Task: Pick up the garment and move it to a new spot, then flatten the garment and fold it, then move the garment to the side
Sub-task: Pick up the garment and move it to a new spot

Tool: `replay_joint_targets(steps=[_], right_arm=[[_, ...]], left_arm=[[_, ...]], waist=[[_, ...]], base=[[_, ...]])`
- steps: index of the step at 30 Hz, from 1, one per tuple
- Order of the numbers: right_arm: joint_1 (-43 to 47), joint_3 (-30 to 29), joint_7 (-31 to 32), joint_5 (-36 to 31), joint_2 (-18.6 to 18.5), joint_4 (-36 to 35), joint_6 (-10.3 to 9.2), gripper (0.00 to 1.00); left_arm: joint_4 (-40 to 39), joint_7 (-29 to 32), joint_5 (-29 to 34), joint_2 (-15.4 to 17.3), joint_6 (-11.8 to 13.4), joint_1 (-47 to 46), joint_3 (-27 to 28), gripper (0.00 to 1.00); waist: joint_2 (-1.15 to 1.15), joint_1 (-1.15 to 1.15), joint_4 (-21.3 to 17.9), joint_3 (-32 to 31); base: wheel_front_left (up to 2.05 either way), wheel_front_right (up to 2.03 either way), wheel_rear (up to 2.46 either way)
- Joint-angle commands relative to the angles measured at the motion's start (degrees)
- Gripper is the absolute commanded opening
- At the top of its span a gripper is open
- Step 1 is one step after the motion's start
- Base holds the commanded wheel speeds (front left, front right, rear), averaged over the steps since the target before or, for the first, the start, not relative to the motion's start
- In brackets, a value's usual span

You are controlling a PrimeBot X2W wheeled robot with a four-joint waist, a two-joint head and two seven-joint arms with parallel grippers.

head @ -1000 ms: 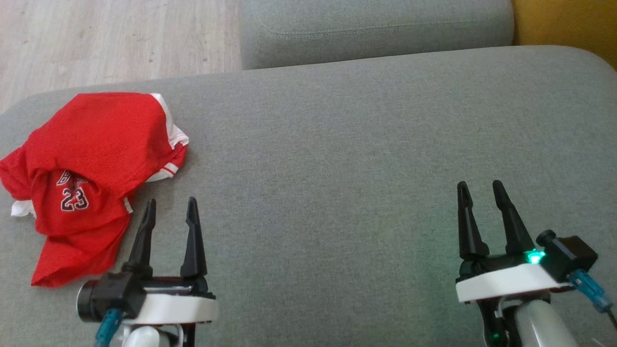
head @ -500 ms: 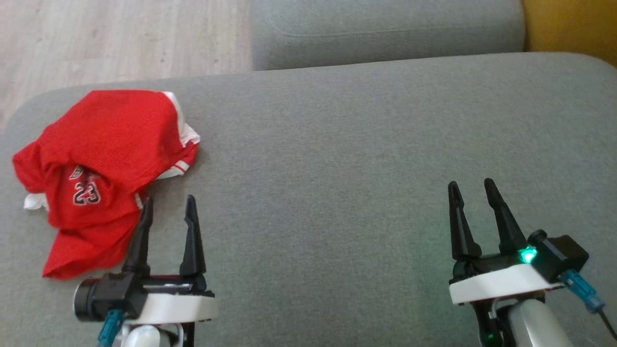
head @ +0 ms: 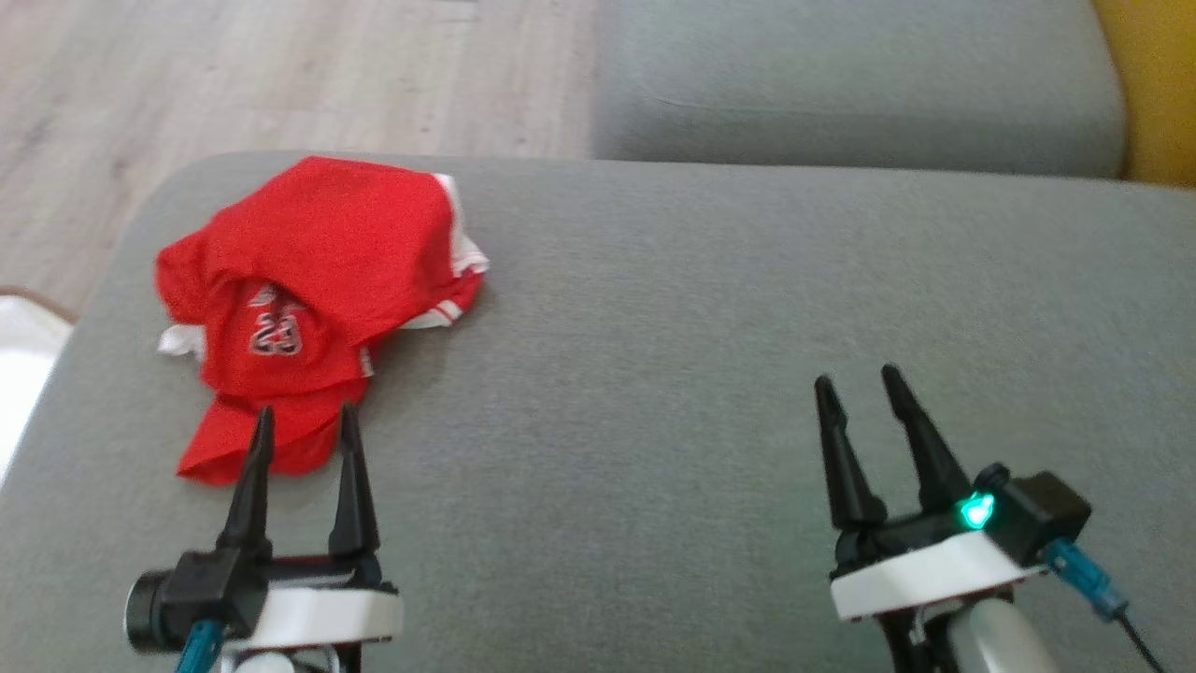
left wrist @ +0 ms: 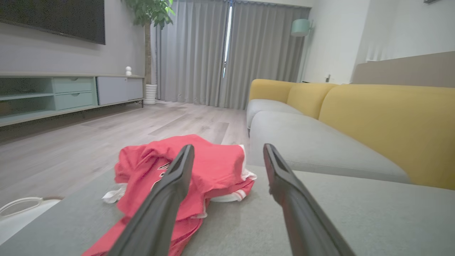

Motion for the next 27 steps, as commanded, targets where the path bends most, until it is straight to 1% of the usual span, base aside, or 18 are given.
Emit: replay_joint_targets(steps=[1,8,14,18,24,25,27], right_arm=[[-0.5,2.04,-0.61,0.57,-0.36,-2.1,-0.04,1.0],[0.47,4.48,-0.61,1.68,-0.36,-2.0,-0.04,1.0],[1.08,6.1,-0.61,2.53,-0.36,-1.66,-0.04,1.0],[1.28,7.1,-0.61,2.6,-0.36,-1.68,-0.04,1.0],[0.69,7.2,-0.61,2.6,-0.36,-2.06,-0.04,1.0],[0.43,6.9,-0.61,2.47,-0.36,-2.17,-0.04,1.0],[-0.34,6.24,-0.61,2.0,-0.36,-2.48,-0.04,1.0]], left_arm=[[-1.64,-0.54,0.3,-0.04,0.03,-0.85,2.47,1.0],[-1.85,-0.54,0.72,-0.04,-0.27,0.66,3.63,1.0],[-2.34,-0.54,0.96,-0.04,-0.35,1.24,4.37,1.0],[-2.51,-0.54,1.31,-0.04,-0.77,1.22,5.54,1.0],[-3.14,-0.54,2.66,-0.04,-1.54,0.17,7.13,1.0],[-3.11,-0.54,2.86,0.16,-1.98,-0.6,7.46,1.0],[-2.76,-0.54,3.61,1.6,-2.92,-3.22,8.24,1.0]], waist=[[0.0,0.0,2.07,-1.1],[0.0,0.0,5.86,-2.25],[0.0,0.0,7.5,-2.57],[0.0,0.0,7.82,-2.43],[0.0,0.0,6.91,-0.93],[0.0,0.0,6.7,-0.26],[0.0,0.0,6.22,1.46]], base=[[0.0,0.0,0.0],[0.0,0.0,0.0],[0.0,0.0,0.0],[0.0,0.0,0.0],[0.0,0.0,0.0],[0.0,0.0,0.0],[0.0,0.0,0.0]])
